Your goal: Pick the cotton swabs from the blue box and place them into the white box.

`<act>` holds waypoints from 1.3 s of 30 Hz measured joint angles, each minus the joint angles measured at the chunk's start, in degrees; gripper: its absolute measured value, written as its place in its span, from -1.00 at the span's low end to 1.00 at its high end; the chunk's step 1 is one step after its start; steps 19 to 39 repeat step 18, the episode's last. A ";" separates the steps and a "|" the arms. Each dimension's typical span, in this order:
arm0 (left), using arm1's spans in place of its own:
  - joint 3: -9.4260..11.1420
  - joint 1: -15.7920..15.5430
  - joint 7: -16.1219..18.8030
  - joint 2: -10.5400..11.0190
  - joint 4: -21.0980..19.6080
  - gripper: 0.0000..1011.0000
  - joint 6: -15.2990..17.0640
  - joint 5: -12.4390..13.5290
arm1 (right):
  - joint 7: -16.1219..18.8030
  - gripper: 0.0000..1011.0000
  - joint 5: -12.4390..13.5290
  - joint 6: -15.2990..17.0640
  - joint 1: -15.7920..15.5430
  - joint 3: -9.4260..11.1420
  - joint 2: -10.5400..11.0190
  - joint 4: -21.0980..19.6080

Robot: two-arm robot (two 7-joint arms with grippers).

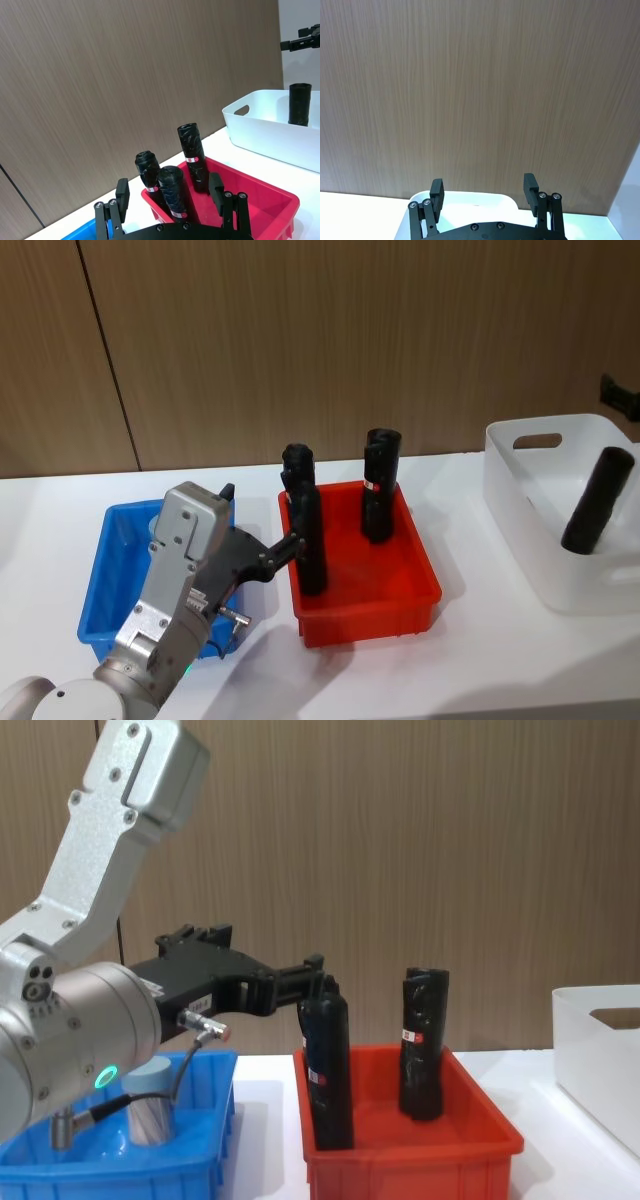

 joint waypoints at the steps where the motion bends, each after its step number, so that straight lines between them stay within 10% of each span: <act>1: 0.00 0.00 0.00 0.00 0.00 0.99 0.00 0.00 | 0.00 0.98 0.01 0.01 -0.03 0.02 0.02 -0.06; 39: 0.00 0.00 0.00 0.00 0.00 0.99 0.00 0.00 | -0.01 0.98 0.15 0.15 -0.43 0.27 0.16 -0.67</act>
